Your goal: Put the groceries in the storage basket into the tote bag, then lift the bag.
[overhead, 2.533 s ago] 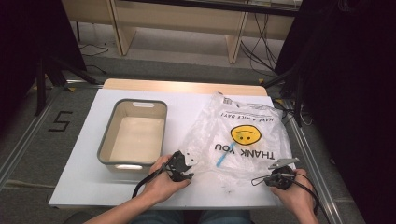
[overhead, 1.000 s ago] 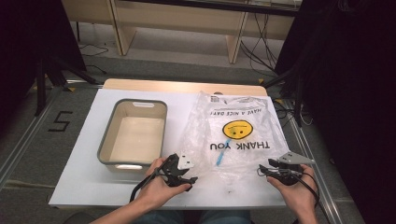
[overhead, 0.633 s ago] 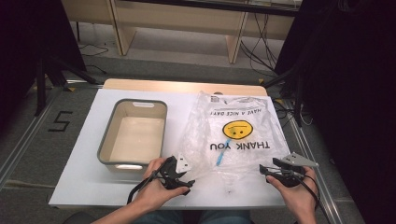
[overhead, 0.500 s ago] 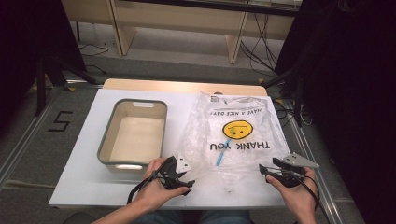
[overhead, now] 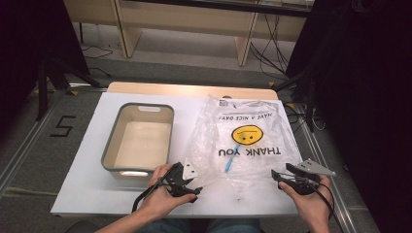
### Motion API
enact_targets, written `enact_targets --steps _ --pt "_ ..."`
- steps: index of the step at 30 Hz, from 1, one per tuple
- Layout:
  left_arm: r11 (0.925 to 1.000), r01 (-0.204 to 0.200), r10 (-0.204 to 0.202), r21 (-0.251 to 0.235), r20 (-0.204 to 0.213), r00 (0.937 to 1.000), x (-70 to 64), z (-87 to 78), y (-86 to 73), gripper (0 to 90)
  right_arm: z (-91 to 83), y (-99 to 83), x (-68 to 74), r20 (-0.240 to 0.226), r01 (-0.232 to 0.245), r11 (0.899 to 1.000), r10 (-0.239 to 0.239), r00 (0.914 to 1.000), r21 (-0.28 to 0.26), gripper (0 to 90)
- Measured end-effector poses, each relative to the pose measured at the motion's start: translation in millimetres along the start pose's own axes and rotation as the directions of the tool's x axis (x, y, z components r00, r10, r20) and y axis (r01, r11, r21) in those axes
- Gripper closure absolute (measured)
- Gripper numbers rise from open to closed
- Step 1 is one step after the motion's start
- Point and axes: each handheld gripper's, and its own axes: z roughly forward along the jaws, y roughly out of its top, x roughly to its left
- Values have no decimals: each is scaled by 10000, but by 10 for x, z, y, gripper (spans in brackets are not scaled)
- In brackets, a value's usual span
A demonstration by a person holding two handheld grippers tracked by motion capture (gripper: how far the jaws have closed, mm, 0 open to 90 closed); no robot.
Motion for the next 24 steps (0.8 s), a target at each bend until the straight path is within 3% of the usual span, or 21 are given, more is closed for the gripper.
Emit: enact_targets --steps 24 --pt "9965 477 -452 683 -382 9982 1 82 -15 332 -118 -75 -120 359 -323 9995 324 9988 -39 336"
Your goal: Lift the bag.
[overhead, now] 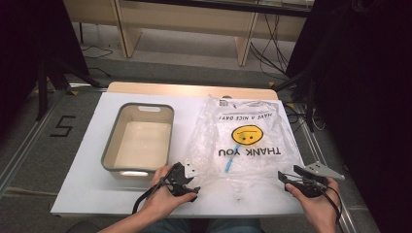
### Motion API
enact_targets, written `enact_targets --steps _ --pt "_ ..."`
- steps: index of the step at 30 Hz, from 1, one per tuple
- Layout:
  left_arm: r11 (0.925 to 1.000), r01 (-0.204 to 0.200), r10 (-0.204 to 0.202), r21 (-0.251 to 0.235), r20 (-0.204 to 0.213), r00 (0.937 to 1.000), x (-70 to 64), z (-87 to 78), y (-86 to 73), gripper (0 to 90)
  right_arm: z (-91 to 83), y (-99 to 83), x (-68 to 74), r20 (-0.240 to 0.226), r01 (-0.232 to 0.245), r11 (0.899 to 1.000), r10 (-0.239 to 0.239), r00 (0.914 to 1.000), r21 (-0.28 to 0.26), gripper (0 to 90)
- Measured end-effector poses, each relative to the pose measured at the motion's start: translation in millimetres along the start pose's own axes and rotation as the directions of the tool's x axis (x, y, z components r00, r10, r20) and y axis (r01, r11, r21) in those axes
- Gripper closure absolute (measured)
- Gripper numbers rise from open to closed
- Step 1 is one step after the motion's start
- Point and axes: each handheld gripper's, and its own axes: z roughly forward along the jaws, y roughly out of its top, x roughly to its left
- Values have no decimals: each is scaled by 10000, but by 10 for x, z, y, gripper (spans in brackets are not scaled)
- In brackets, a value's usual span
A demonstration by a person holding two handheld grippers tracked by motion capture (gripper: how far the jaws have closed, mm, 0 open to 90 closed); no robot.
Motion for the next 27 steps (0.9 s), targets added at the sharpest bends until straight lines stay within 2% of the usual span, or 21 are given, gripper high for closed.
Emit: enact_targets --steps 5,10,13,18,23,27 --pt "9996 68 -70 283 47 10000 9 34 -12 346 -53 -33 -5 -6 2 9996 -2 10000 297 316" --pt "9987 117 -124 497 150 9998 15 79 -33 354 -74 -116 -6 -72 47 9957 -40 10000 923 289" --pt "9981 120 -136 611 256 9996 20 99 -54 355 -71 -176 -23 -91 131 9899 -120 9999 1415 267" --pt "9975 266 -294 651 423 9987 41 100 -57 367 -38 -255 -57 0 350 9766 -358 9994 2122 250" --pt "9966 395 -442 720 646 9969 65 102 -51 400 25 -333 -105 16 389 9544 -412 9991 2960 286" --pt "9955 552 -606 775 695 9957 80 108 -38 422 38 -374 -142 30 406 9429 -440 9990 3307 326"
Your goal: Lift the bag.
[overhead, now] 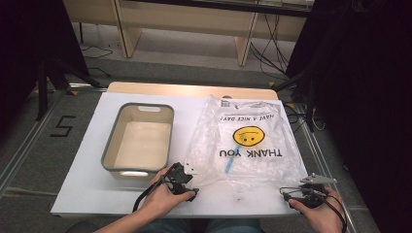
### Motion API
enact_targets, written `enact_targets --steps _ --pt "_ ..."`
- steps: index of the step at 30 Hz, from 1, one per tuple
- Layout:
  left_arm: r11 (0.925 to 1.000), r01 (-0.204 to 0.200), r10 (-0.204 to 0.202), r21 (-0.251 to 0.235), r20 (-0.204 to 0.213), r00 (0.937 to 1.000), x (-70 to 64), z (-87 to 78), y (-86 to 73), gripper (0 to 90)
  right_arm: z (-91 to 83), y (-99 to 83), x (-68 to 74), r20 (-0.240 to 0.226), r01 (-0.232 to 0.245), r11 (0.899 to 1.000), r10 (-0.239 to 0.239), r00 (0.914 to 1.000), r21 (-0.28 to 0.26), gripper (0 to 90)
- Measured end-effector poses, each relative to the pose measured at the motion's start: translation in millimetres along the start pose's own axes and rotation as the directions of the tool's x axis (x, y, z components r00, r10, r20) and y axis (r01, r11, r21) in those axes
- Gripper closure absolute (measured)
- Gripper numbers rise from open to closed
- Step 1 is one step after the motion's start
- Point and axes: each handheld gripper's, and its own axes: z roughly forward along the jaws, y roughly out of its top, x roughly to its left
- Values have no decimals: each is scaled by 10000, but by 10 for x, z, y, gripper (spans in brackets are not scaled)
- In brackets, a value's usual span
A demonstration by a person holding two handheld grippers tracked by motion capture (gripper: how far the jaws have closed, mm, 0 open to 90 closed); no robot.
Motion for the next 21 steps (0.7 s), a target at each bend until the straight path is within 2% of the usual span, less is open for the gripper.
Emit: enact_targets --steps 4,11,15,18,21 --pt "10000 83 -83 32 -28 10000 15 -3 7 461 2 -14 -24 -150 -246 9997 246 9996 -24 402" --pt "9996 90 -88 272 -72 9999 33 -10 40 560 -22 -23 -94 -21 -794 9968 793 9968 -100 655" --pt "9993 89 -86 350 -93 9999 26 -7 61 646 -15 -11 -92 -62 -849 9963 848 9964 -104 780" --pt "9993 122 -115 364 -172 9998 14 0 75 695 -8 5 -68 -91 -733 9973 732 9973 -71 829" --pt "9994 -15 20 332 -161 9999 4 5 82 761 -5 10 -60 -111 -710 9975 709 9974 -70 845"
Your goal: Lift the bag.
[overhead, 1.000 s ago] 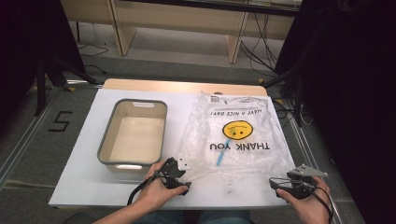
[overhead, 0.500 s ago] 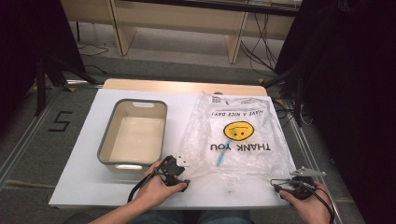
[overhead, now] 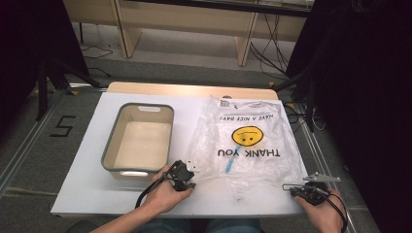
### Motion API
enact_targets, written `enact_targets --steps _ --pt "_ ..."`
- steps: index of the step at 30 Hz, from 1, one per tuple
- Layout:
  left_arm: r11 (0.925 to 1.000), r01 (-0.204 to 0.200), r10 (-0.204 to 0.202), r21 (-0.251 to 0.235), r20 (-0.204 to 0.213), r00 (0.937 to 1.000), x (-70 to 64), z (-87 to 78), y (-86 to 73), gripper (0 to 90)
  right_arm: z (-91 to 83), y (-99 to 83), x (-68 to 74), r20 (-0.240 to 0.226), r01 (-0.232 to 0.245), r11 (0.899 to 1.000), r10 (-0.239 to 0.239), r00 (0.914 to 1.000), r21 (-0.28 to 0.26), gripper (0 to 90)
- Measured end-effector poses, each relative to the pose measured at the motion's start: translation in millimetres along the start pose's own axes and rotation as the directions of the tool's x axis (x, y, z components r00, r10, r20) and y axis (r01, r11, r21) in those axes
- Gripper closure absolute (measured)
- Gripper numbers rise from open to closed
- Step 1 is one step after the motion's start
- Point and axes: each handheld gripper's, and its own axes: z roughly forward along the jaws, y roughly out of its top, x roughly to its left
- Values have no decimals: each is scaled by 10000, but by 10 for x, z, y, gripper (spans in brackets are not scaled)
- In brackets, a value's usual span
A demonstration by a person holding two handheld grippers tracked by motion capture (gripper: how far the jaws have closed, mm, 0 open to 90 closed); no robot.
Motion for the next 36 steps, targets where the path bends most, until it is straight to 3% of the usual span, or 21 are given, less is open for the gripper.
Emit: enact_targets --steps 6,11,14,16,18,24,28,34,36 --pt "10000 -61 61 -68 33 10000 4 -2 -5 791 -1 -7 -10 -66 -84 10000 84 9999 -35 847" --pt "9997 -164 166 -173 75 9998 6 4 -4 883 -1 -4 -9 -86 -82 10000 81 9999 -7 854" --pt "9991 -385 388 -186 151 9991 8 -6 -8 889 -1 -2 -7 -108 -98 10000 98 9999 -10 867" --pt "9985 -417 428 -351 311 9986 2 -32 -5 891 0 0 -4 -116 -67 10000 67 9999 -27 878" --pt "9959 -579 595 -695 207 9980 -11 -86 8 892 -1 2 -2 -79 -74 9999 73 9999 -80 883" --pt "9798 -991 991 -1734 -90 9950 -1 -241 51 893 -26 23 -13 26 -169 9991 170 9999 -397 890" --pt "9669 -1041 1015 -2328 -231 9946 8 -318 75 893 -63 47 -13 155 -179 9971 191 9997 -734 892" --pt "9418 -1146 1009 -3161 -597 9931 37 -443 129 894 -152 101 -2 489 -189 9889 263 9985 -1471 894" --pt "9371 -1155 983 -3293 -685 9928 60 -474 144 894 -186 123 5 625 -173 9853 283 9976 -1702 895"
